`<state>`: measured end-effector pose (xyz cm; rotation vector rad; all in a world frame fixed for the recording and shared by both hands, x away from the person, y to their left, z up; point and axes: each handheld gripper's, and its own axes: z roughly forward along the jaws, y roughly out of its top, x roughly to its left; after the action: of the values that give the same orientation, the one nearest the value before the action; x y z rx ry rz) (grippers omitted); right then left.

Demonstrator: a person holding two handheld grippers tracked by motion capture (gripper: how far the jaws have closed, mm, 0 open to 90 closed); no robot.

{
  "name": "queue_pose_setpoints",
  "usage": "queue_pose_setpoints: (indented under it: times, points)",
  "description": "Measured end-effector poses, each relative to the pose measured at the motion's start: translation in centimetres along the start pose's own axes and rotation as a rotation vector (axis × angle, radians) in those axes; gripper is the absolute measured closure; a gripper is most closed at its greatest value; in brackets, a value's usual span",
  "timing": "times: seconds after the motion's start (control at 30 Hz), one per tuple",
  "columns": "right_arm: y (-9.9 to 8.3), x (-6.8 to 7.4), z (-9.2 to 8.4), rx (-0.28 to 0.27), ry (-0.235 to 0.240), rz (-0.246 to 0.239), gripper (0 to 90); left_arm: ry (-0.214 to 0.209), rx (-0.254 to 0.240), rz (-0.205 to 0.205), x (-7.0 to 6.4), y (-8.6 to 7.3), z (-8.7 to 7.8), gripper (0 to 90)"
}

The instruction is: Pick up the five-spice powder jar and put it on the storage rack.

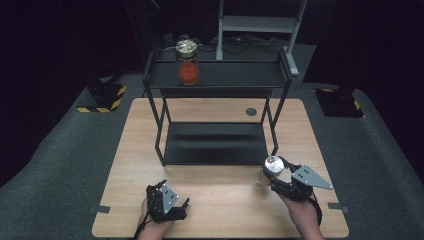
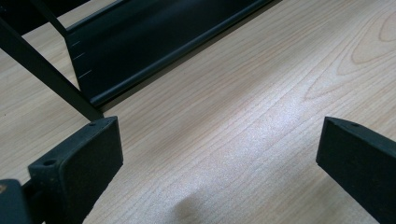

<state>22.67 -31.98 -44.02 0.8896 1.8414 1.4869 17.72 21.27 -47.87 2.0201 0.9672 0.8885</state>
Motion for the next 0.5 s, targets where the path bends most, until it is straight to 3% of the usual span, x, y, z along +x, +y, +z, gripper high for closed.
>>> queue_pose_setpoints:
  times: [0.5]
  points:
    - [3.8, 0.6, -0.3, -0.054, 0.015, -0.027, 34.4, -0.007, -0.001, 0.005, 0.1, 0.0, 0.0, 0.7]
